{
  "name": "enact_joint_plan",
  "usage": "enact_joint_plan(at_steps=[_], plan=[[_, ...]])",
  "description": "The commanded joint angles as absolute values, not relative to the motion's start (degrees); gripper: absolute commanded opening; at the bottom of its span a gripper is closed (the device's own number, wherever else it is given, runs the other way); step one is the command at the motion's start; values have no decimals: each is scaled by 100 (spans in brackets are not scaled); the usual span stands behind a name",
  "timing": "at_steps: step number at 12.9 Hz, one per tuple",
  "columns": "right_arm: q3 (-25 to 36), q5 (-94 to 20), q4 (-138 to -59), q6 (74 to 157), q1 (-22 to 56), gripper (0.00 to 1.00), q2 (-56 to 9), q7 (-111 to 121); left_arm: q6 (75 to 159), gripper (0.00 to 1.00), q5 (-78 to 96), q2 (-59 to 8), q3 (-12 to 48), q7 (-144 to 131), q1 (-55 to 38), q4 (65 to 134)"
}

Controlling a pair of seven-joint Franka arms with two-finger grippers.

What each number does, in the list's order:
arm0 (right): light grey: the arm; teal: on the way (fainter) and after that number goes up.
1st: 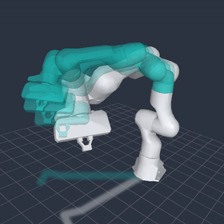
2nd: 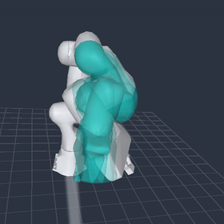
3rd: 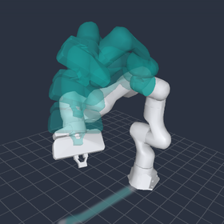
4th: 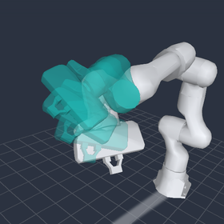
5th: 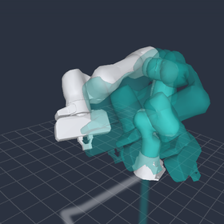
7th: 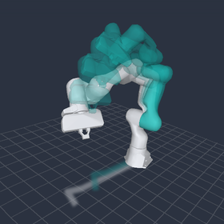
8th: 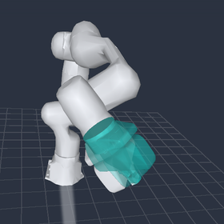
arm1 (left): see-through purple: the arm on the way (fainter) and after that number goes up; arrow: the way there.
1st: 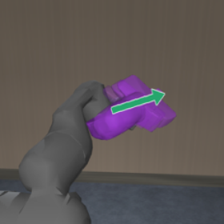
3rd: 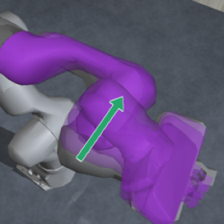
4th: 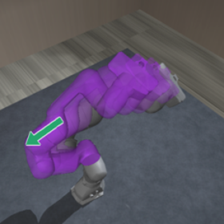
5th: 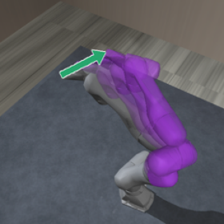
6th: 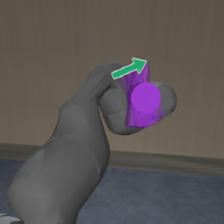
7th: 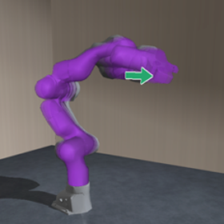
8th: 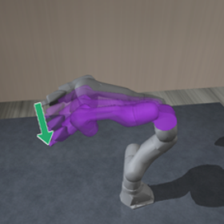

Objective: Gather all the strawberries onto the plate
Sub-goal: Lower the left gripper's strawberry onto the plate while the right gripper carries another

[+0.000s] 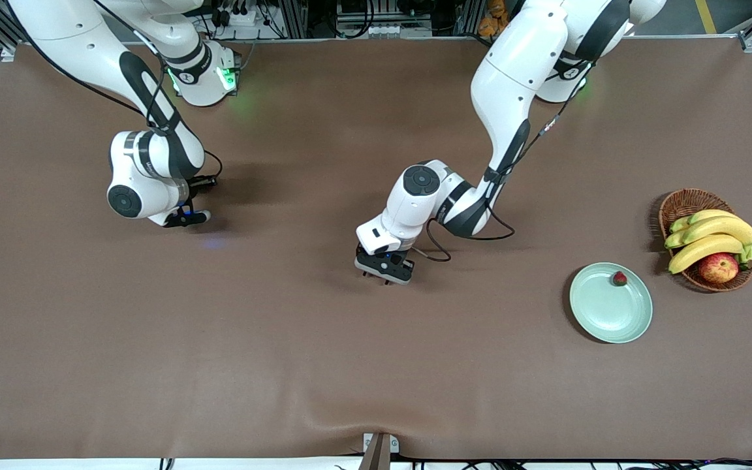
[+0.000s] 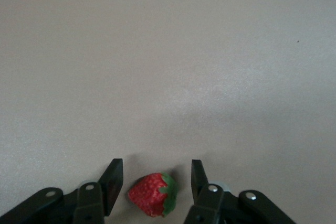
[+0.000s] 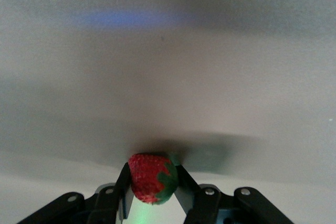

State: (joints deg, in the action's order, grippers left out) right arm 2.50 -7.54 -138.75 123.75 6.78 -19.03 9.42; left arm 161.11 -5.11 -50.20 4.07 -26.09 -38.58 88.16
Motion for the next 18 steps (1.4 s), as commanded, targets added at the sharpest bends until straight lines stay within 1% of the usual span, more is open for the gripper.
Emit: enact_joint_plan(at_steps=[1,3,5,6,8,10,12,14,16,18], plan=[[114,-800,-13896,12419,624,0,-1829,958,16146,44,-668,-5019,396,-2610,-3841,8842],[88,-809,-13808,12323,642,0,-1697,967,16137,30,-668,-5010,396,-2610,-3832,8859],[88,-809,-13519,12235,650,0,-1574,967,16119,14,-668,-4949,396,-2610,-3815,8964],[88,-809,-13283,12147,659,0,-1556,975,16032,11,-668,-4905,396,-2610,-3814,8974],[88,-800,-12694,12015,729,0,-1564,976,15559,4,-659,-4721,387,-2610,-3788,8921],[97,-791,-12079,12032,887,0,-1634,984,15032,0,-668,-4449,396,-2567,-3560,8912],[105,-774,-11525,12076,1097,0,-1722,976,14496,0,-668,-4176,396,-2278,-3341,8912],[97,-765,-10989,12111,1274,0,-1950,976,14117,0,-668,-3930,413,-1752,-3016,8947],[97,-756,-10409,12103,1511,0,-2214,984,13879,0,-668,-3754,431,-1224,-2674,9043],[97,-756,-9969,12120,1774,0,-2495,984,13878,0,-668,-3569,431,-671,-2270,9332]])
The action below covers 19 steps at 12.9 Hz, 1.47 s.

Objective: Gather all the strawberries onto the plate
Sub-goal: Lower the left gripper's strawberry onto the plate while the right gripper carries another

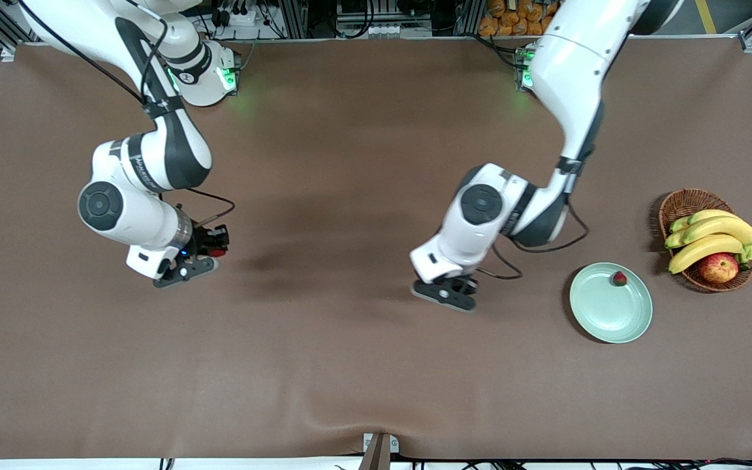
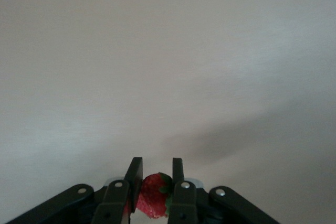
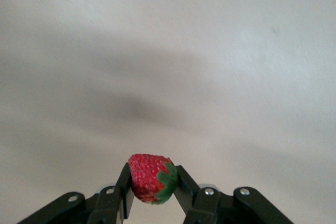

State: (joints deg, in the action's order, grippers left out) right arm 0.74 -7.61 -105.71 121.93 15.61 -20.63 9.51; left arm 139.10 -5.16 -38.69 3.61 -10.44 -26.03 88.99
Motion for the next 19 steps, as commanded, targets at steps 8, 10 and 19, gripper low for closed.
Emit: enact_joint_plan(at_steps=[8,10,19], plan=[[97,-773,-8711,12954,2688,0,-3699,923,13869,0,-659,-3164,457,2089,-389,10002],[105,-739,-8666,13506,2996,0,-3840,932,13869,0,-650,-3182,466,2643,-10,10072],[105,-712,-7947,14748,3690,0,-4815,1002,14089,100,-580,-3542,466,3375,527,9949]])
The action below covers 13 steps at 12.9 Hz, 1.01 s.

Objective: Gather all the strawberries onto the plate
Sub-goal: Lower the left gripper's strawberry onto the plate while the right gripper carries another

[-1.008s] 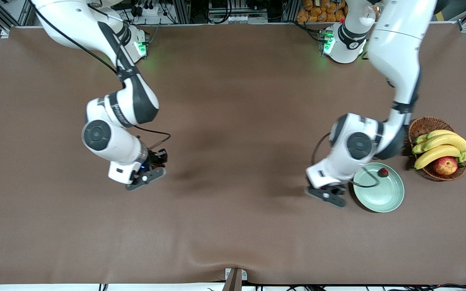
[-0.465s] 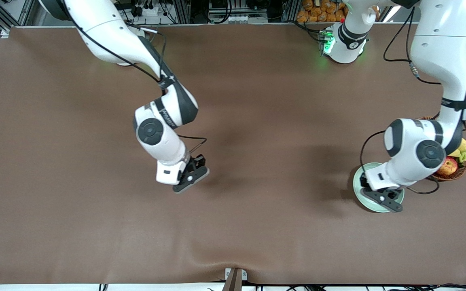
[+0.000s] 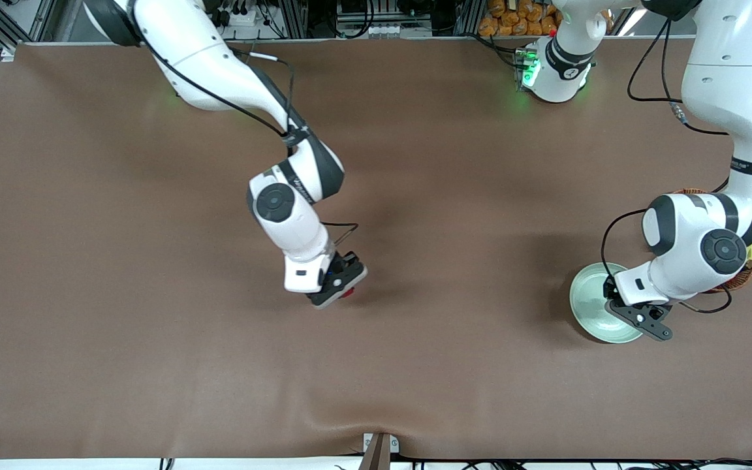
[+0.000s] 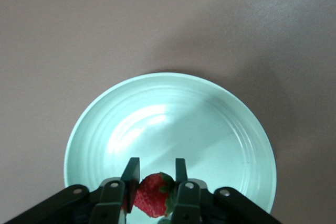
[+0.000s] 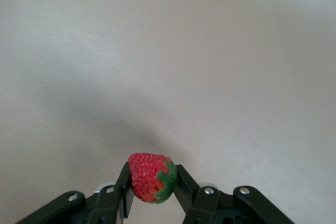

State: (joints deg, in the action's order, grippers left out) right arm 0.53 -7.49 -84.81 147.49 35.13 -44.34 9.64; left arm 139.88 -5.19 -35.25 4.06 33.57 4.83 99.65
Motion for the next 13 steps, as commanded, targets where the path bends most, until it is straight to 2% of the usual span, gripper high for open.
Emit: enact_joint_plan(at_steps=[1,7,12,13], plan=[[105,-712,-7876,14800,3787,0,-4903,1002,14089,100,-589,-3542,466,3358,519,9941],[97,-800,-7866,15749,4201,0,-5431,888,14080,100,-545,-3533,641,3017,387,9704],[97,-800,-7866,15750,4324,1,-5511,431,14054,100,-545,-3533,782,2365,238,9615],[97,-809,-7866,15750,4316,40,-5511,370,14054,100,-545,-3533,774,2303,194,9598]])
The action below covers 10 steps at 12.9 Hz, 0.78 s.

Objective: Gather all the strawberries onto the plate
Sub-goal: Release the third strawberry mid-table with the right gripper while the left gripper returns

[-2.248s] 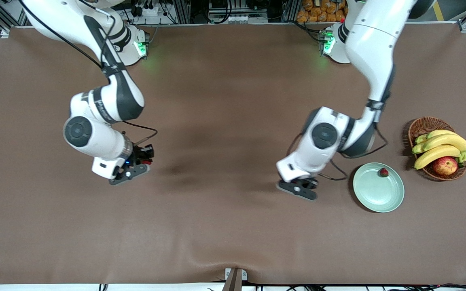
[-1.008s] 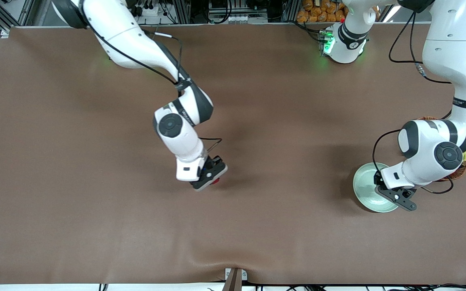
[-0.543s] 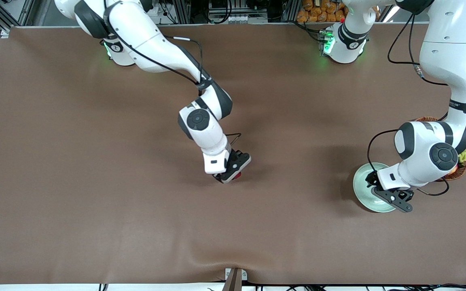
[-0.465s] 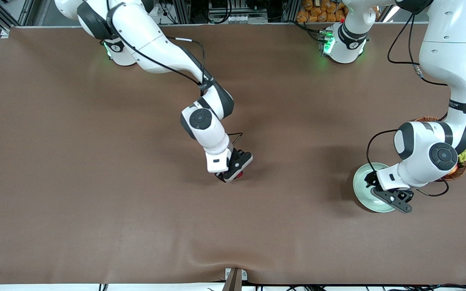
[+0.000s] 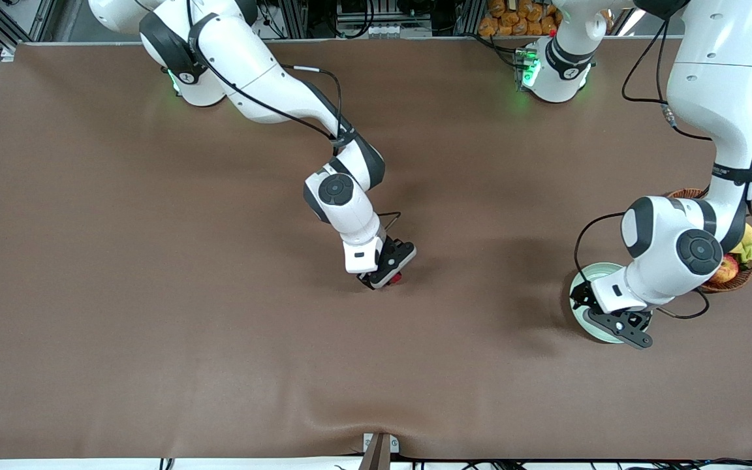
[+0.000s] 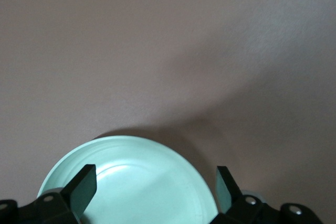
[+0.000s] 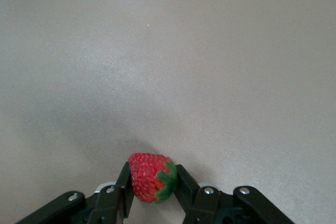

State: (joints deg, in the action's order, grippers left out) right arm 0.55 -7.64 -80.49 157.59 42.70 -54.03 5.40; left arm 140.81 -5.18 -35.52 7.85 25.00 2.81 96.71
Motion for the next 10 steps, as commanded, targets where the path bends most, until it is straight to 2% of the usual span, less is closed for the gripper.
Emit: enact_joint_plan(at_steps=[1,4,10], plan=[[97,-800,-7884,15776,4307,99,-5511,282,14036,100,-536,-3533,782,2155,167,9572],[97,-817,-7997,16128,4228,100,-5423,272,14027,100,-536,-3533,782,1496,-78,9563],[105,-809,-8717,15971,3482,100,-4493,343,14027,100,-562,-3559,765,-59,-772,9554]])
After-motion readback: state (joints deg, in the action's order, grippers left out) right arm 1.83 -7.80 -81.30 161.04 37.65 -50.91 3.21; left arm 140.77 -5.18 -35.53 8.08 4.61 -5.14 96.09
